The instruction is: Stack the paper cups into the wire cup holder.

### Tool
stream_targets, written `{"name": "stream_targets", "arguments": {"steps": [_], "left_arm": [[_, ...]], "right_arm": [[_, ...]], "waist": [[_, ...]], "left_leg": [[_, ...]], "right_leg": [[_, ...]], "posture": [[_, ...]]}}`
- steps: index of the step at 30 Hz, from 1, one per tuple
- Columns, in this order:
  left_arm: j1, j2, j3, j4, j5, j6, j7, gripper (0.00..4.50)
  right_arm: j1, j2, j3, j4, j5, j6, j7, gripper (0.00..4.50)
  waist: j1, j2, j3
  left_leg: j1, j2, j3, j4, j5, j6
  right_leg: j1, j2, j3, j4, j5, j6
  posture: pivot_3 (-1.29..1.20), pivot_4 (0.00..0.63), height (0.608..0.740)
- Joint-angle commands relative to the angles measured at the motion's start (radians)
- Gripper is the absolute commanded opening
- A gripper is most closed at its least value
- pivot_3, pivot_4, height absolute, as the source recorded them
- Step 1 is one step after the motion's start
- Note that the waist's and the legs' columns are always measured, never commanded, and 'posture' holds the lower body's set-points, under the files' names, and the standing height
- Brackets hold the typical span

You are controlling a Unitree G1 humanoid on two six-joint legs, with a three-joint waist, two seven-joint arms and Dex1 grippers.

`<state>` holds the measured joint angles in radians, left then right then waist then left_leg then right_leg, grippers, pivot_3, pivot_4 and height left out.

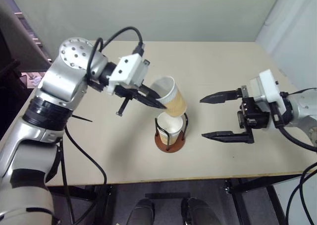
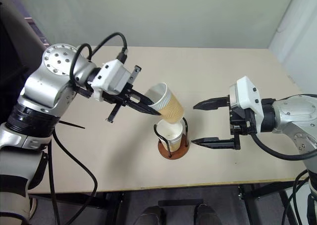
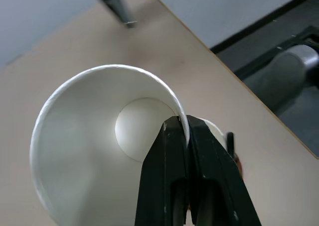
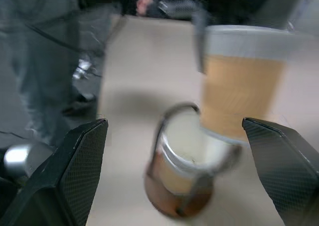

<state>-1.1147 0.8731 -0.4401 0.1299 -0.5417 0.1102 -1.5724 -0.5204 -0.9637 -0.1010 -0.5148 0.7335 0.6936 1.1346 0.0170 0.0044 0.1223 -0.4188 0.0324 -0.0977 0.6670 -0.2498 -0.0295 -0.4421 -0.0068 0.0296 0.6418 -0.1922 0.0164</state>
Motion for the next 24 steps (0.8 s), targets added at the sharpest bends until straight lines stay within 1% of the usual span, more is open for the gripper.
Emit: {"name": "stream_targets", "arguments": {"steps": [1,3,9,12,20,24], "left_arm": [[-0.013,-0.002,-0.015,-0.011,-0.021,-0.037,-0.042,0.03],[-0.015,-0.004,-0.03,-0.012,-0.024,-0.042,-0.042,0.03],[0.001,0.031,-0.108,-0.03,-0.007,-0.099,-0.042,0.03],[-0.005,0.025,-0.117,-0.019,0.002,-0.11,-0.042,0.03],[-0.003,0.008,-0.136,-0.008,0.037,-0.136,-0.042,0.03],[-0.014,-0.008,-0.148,0.017,0.069,-0.156,-0.042,0.03]], "right_arm": [[0.016,-0.029,-0.036,0.007,-0.031,-0.045,0.012,4.5],[0.02,-0.034,-0.037,0.009,-0.034,-0.051,0.011,4.5],[0.045,-0.056,-0.039,0.013,-0.054,-0.063,0.001,4.5],[0.067,-0.06,-0.059,0.022,-0.059,-0.077,0.003,4.5],[0.09,-0.052,-0.19,0.017,0.09,-0.051,0.034,4.5],[0.116,-0.059,-0.204,0.001,0.103,-0.052,0.029,4.5]], "waist": [[0.002,0.0,0.0],[0.003,0.0,0.0],[0.004,0.0,0.0],[0.004,0.0,0.0],[0.005,0.0,0.0],[0.006,0.0,0.0]], "left_leg": [[0.0,0.0,0.0,0.0,0.0,0.0],[-0.001,0.0,0.0,0.0,0.0,0.0],[-0.001,0.0,0.0,0.0,0.0,0.001],[-0.001,0.0,0.0,0.001,0.0,0.001],[-0.001,-0.001,0.001,0.001,0.0,0.001],[-0.001,-0.001,0.0,0.001,0.0,0.001]], "right_leg": [[0.0,0.0,0.0,0.0,0.0,0.0],[0.0,0.0,0.0,-0.001,-0.001,0.001],[0.001,0.0,0.0,-0.001,-0.001,0.002],[0.001,0.0,0.0,-0.001,-0.001,0.002],[0.001,0.0,0.0,-0.001,-0.001,0.003],[0.002,0.0,0.001,-0.001,-0.001,0.004]], "posture": [[0.0,0.15,0.74],[0.0,0.15,0.74],[0.0,0.15,0.74],[0.0,0.15,0.74],[0.0,0.15,0.74],[0.0,0.15,0.74]]}}
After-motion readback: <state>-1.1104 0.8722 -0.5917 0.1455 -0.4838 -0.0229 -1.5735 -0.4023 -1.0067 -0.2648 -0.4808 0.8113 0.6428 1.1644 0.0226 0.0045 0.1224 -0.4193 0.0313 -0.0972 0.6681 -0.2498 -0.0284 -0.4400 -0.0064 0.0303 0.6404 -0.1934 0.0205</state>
